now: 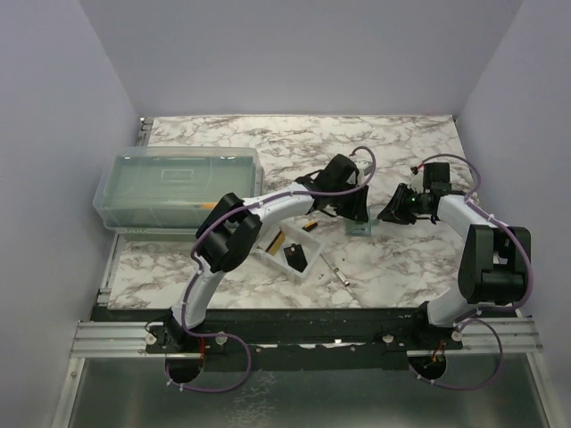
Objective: Put the credit cards into the card holder
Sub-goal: Close the card holder at the center of the board.
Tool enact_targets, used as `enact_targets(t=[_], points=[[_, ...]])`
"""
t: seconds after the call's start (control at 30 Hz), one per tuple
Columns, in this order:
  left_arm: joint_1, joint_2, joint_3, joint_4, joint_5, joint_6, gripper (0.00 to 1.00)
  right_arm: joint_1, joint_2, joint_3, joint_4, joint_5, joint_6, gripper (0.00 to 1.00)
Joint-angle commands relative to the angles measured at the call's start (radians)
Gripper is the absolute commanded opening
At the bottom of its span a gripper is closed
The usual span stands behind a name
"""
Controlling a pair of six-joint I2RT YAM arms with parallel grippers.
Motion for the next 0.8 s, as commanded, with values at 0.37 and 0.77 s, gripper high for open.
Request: enact_targets(t=[0.37, 0.77], points=[[0.046, 0.163, 0.012, 0.004, 0.062, -0.079, 0.18, 0.001, 0.02, -0.019, 0.073, 0.03, -0.029, 0.15], [0.095, 0.118, -0.031, 0.003, 0.04, -0.102, 0.11, 0.001, 0.061, -0.026, 0.104, -0.077, -0.043, 0.0]])
